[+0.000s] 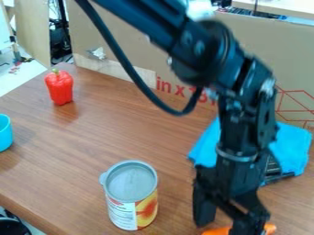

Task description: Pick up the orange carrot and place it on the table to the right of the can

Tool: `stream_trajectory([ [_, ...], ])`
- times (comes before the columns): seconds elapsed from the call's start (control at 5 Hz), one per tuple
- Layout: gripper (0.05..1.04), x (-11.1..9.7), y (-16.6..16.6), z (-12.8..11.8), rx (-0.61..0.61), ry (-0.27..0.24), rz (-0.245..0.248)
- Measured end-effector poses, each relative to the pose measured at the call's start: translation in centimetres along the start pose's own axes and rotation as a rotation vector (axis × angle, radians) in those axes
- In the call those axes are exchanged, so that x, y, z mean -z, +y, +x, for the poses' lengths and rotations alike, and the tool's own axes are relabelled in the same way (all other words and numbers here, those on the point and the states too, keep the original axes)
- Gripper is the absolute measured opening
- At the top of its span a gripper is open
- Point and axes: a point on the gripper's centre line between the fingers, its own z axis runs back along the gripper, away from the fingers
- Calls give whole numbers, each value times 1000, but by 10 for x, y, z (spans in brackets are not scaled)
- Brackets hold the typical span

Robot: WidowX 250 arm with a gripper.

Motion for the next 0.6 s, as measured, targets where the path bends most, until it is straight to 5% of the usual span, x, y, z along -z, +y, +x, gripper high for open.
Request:
stream_trajectory([
  [0.4,988,-94,0,-20,-17,-157,91],
  [0.6,988,-107,26,-39,-124,-116,124],
])
